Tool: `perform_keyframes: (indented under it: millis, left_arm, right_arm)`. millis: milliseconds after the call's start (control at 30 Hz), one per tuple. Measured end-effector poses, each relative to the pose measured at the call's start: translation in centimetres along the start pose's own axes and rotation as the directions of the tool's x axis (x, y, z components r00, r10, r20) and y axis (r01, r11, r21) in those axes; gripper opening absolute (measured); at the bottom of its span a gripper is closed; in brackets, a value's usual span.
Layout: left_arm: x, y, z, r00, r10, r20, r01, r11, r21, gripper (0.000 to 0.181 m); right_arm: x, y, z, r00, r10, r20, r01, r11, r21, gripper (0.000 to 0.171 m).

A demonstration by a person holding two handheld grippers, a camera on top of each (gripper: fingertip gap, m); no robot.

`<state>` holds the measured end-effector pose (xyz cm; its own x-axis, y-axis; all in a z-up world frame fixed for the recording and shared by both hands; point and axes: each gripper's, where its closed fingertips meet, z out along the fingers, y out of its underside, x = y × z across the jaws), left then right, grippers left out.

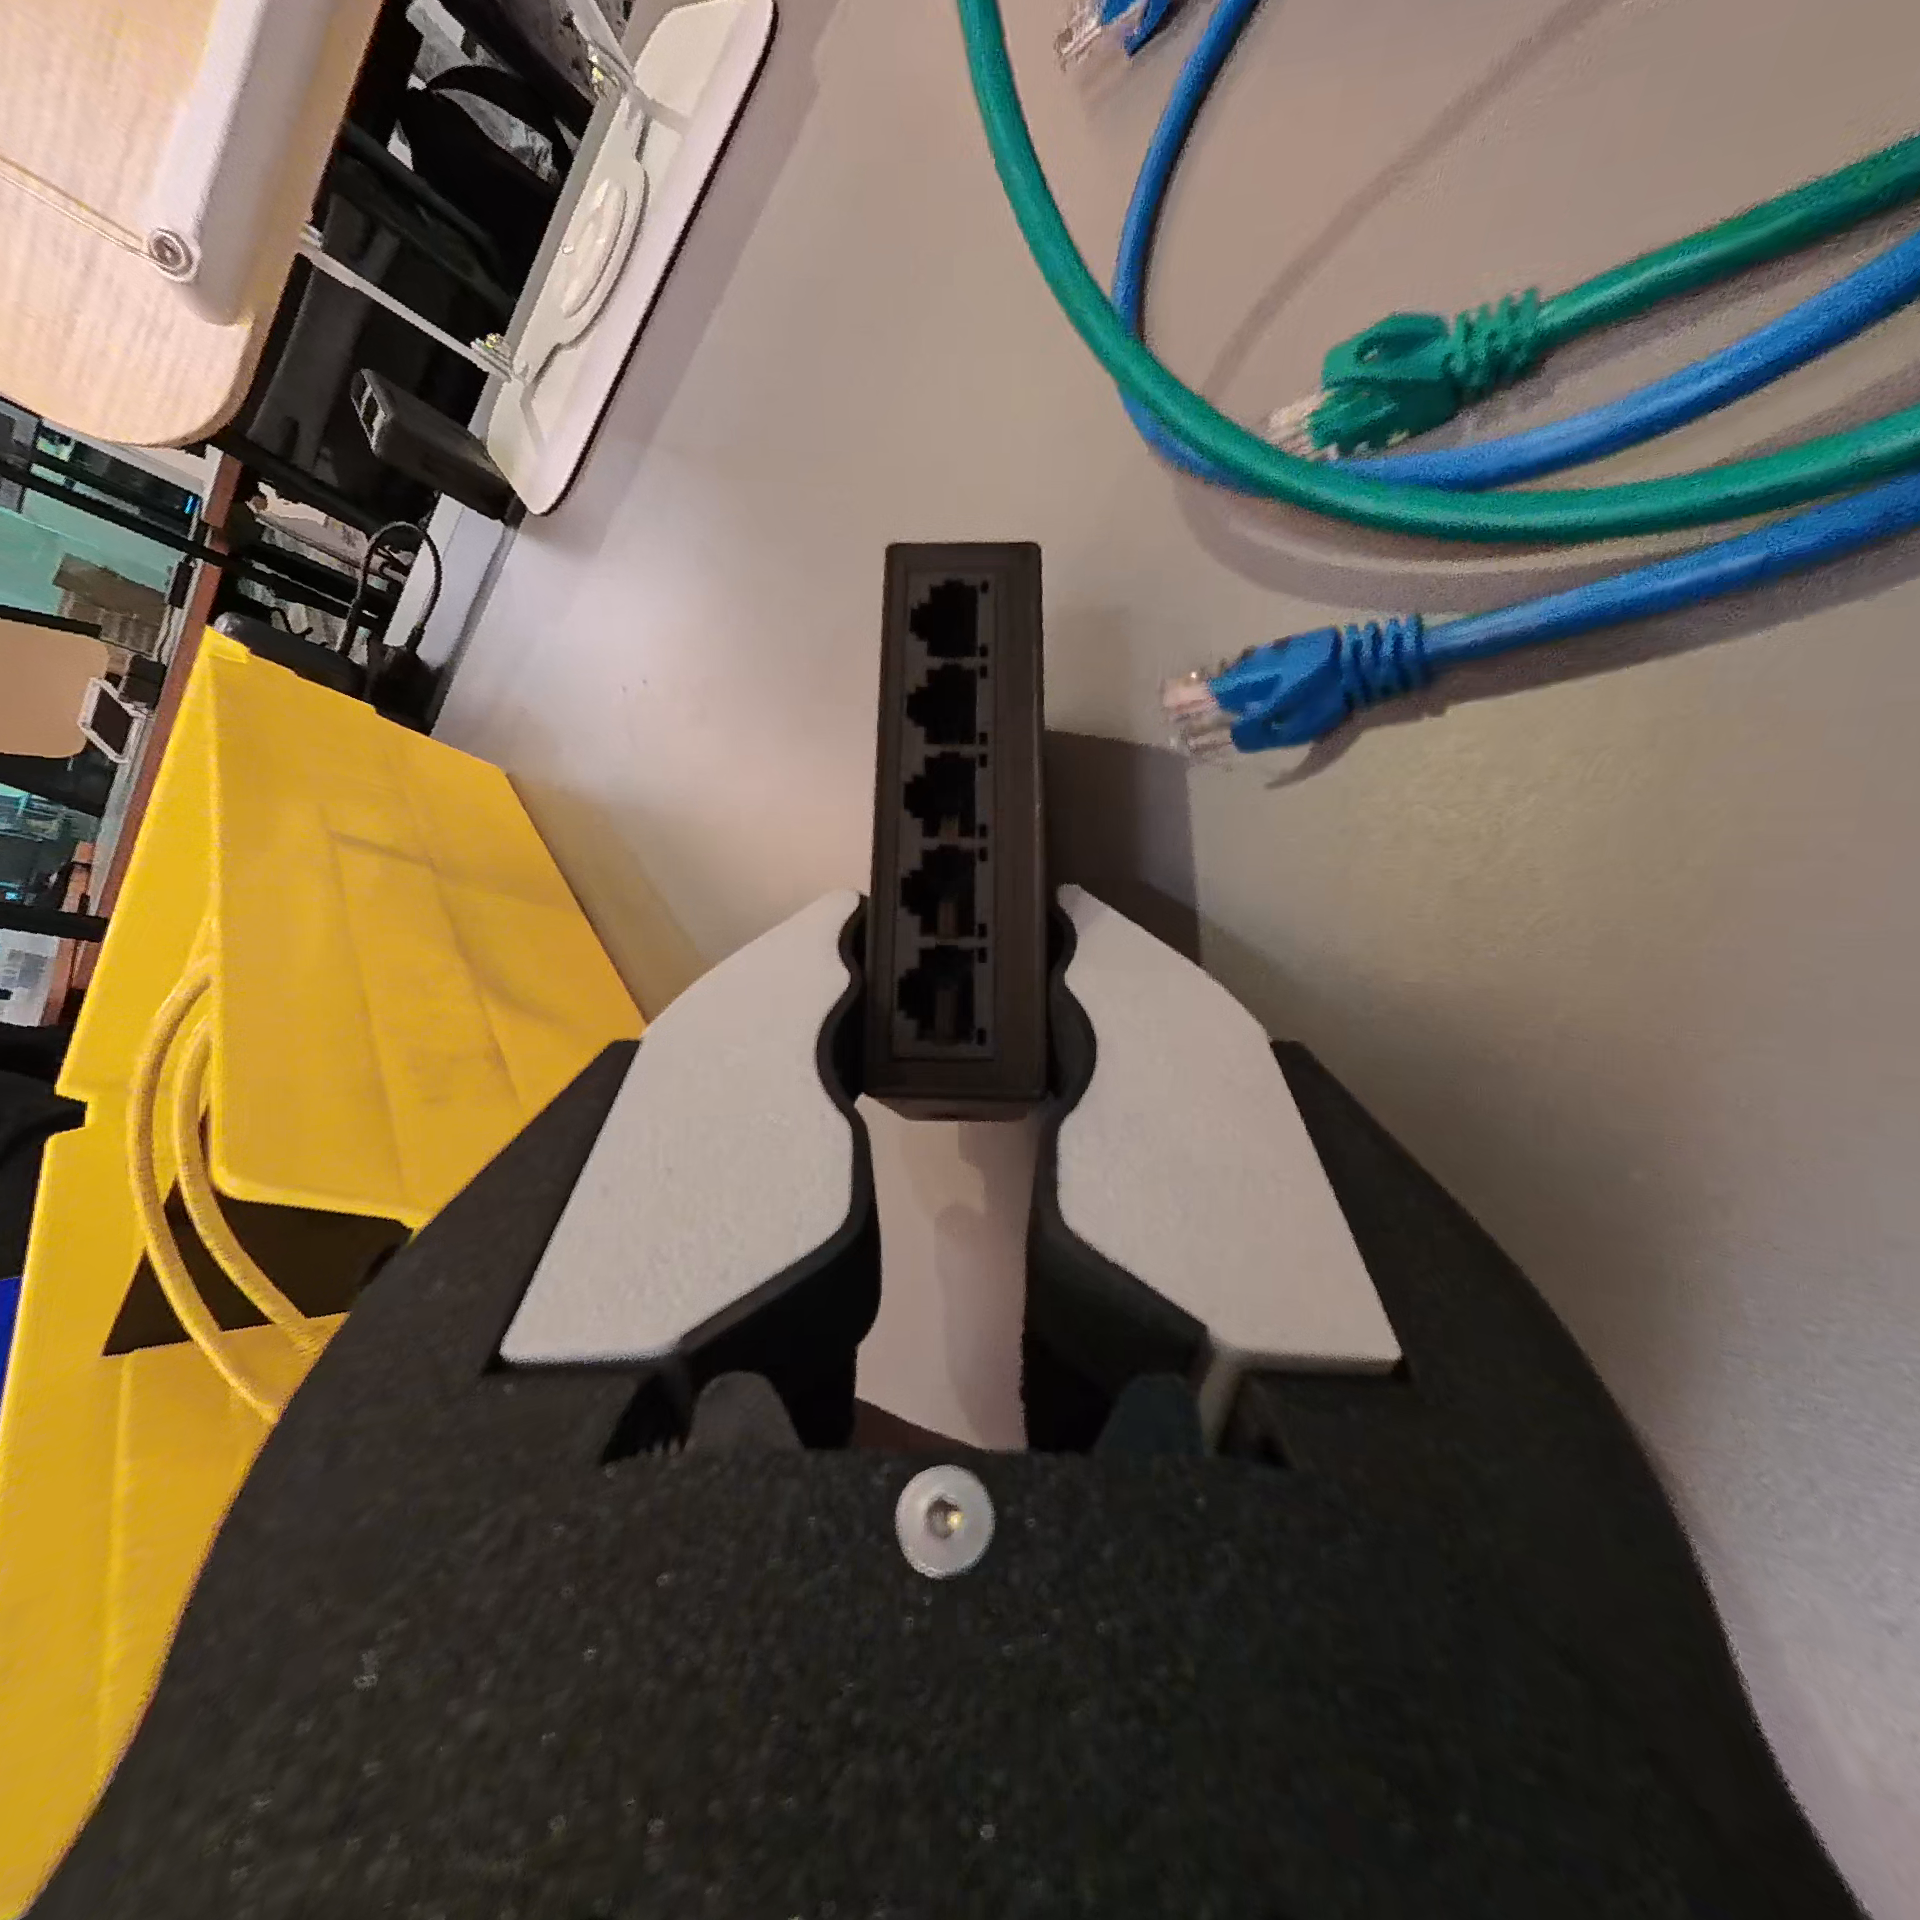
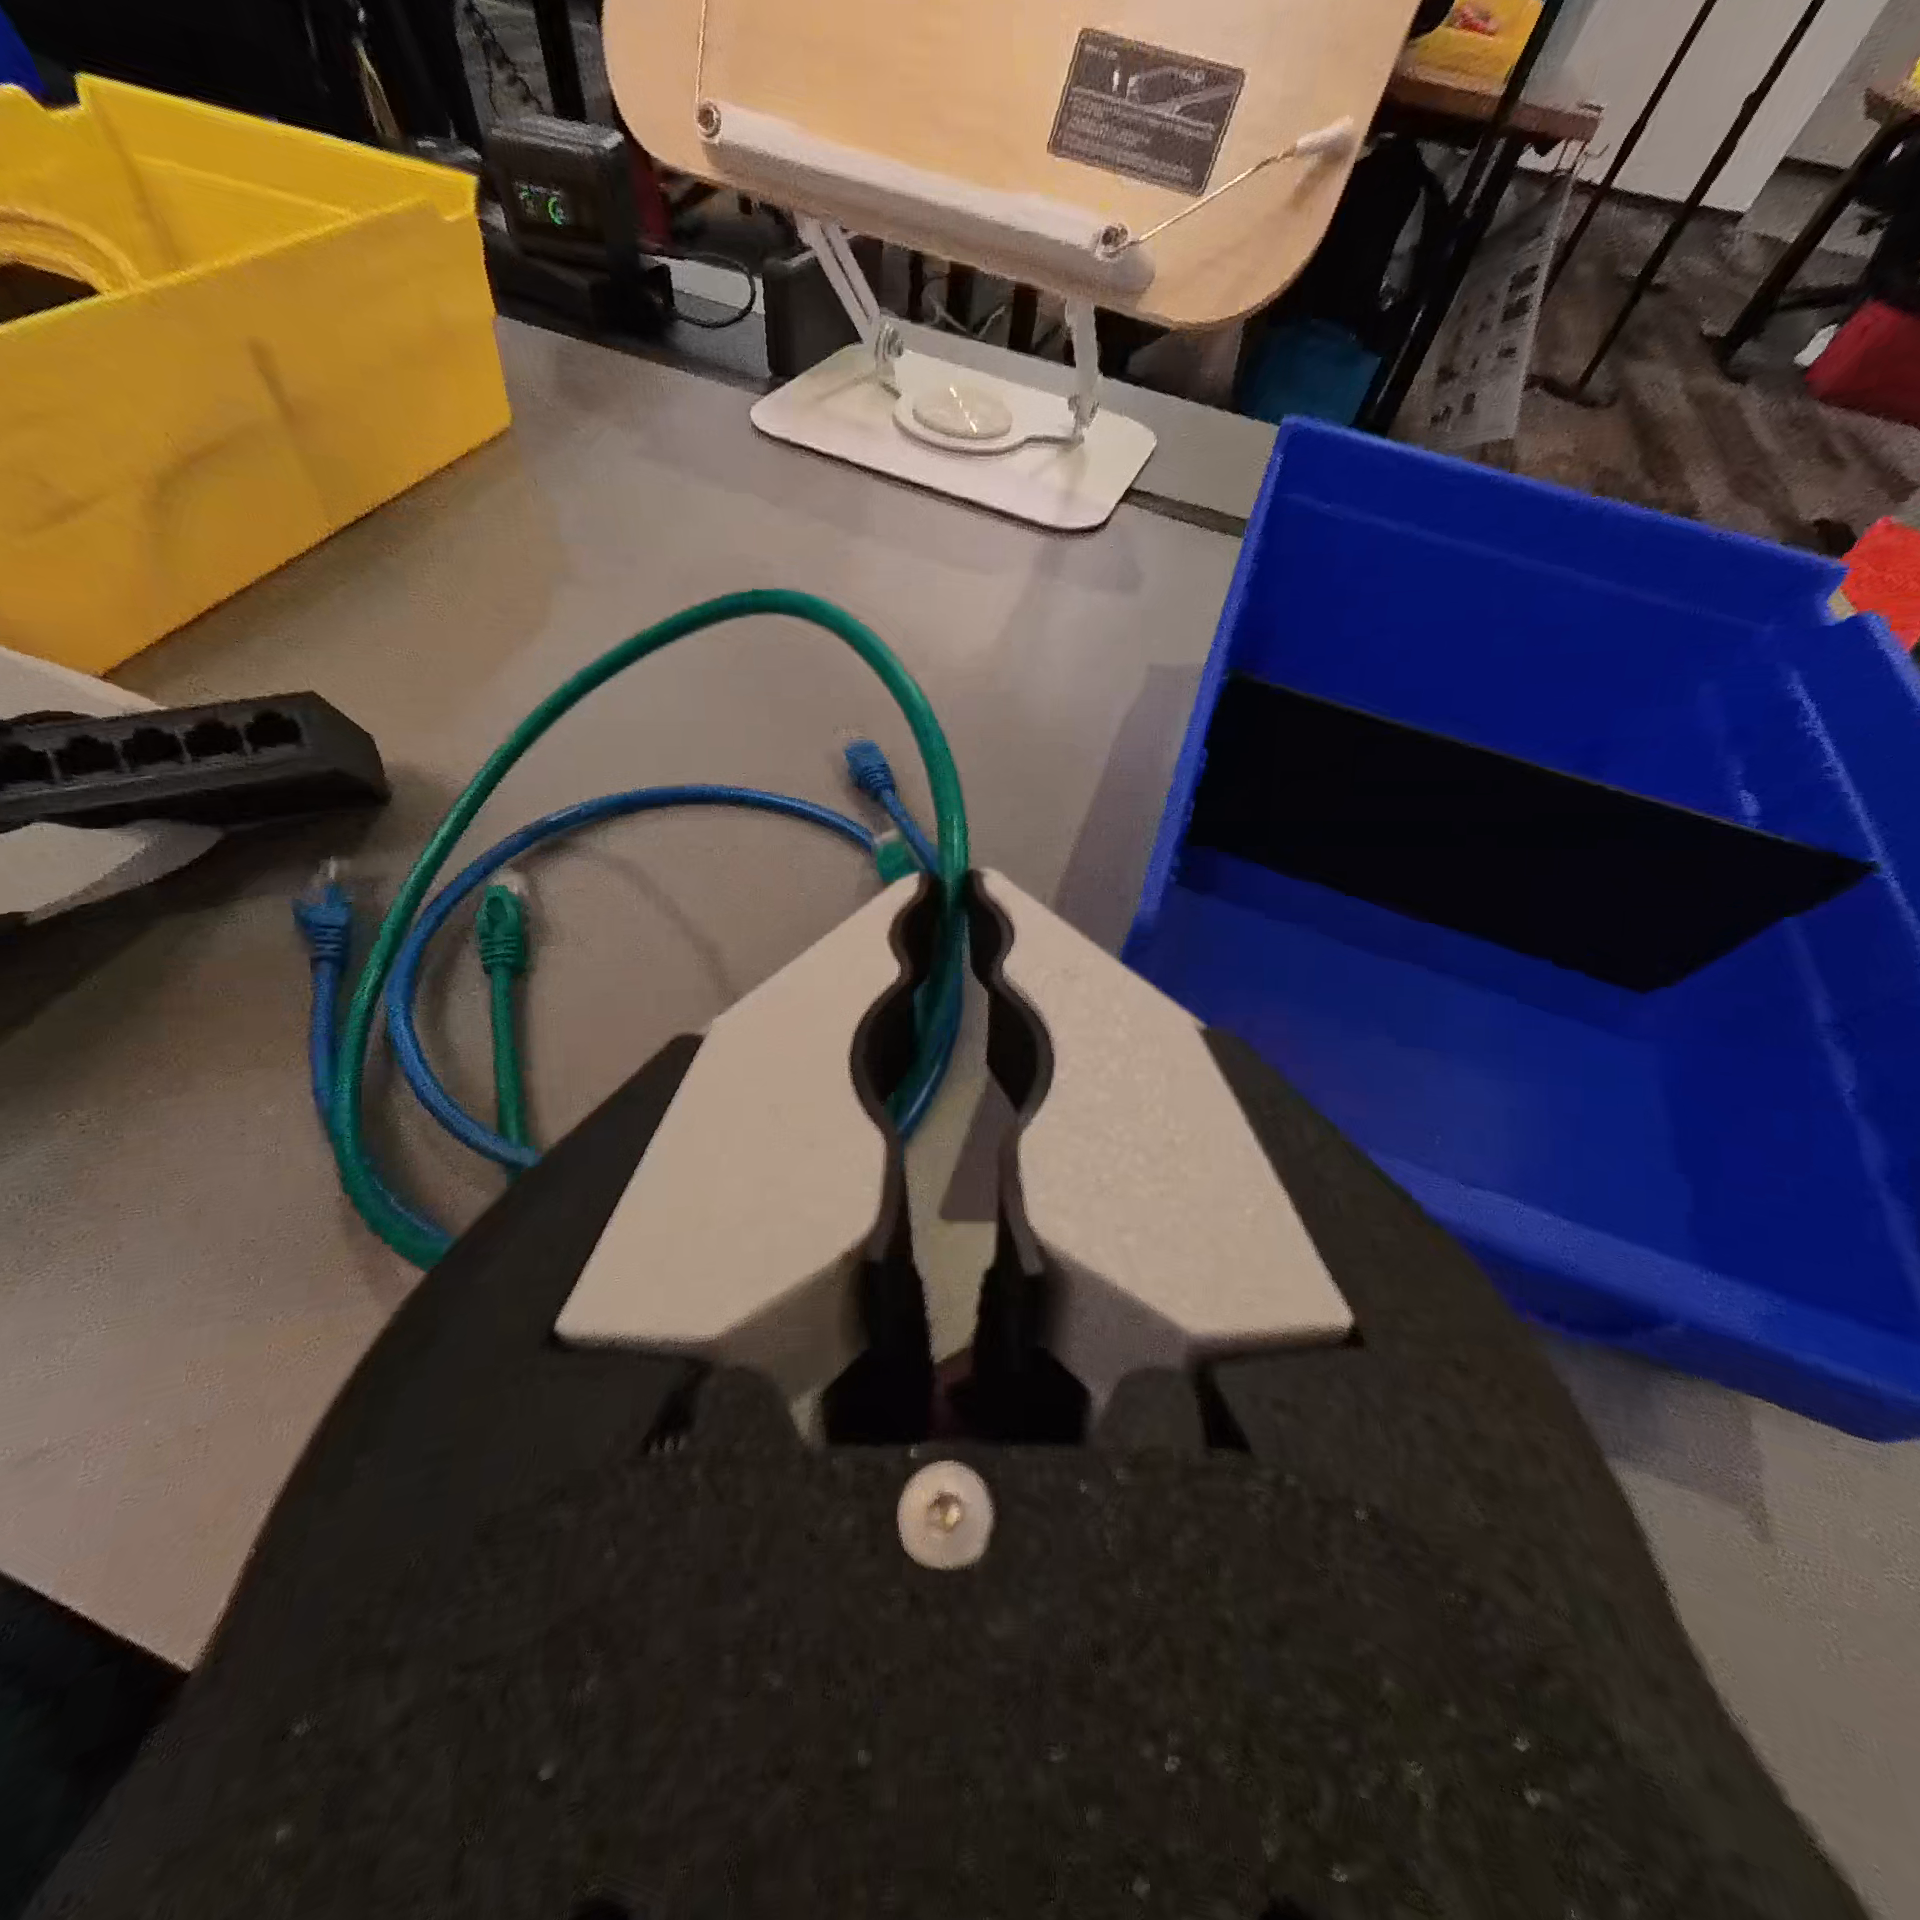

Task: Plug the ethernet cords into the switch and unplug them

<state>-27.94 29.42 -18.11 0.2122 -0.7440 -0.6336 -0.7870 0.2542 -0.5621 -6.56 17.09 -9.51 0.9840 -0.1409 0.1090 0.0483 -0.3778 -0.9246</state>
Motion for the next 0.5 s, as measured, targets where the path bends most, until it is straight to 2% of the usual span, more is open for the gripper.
perform_keyframes:
  millis: [267,400,500]
  left_arm:
    - [-0.6,-0.3,-0.5,0.997,-0.076,-0.014,0.077,0.997,0.021,0.029]
    - [-0.6,-0.5,-0.8,0.984,-0.166,-0.064,0.168,0.985,0.042,0.029]
    - [-0.7,-1.0,-1.1,0.973,-0.213,-0.094,0.219,0.973,0.066,0.029]
  right_arm:
    - [-1.9,8.0,2.8,0.993,0.073,0.092,-0.04,0.947,-0.319,0.006]
    - [-2.5,8.7,2.8,0.988,0.09,0.123,-0.049,0.952,-0.301,0.026]
    - [-2.5,8.6,2.7,0.982,0.113,0.152,-0.068,0.96,-0.27,0.029]
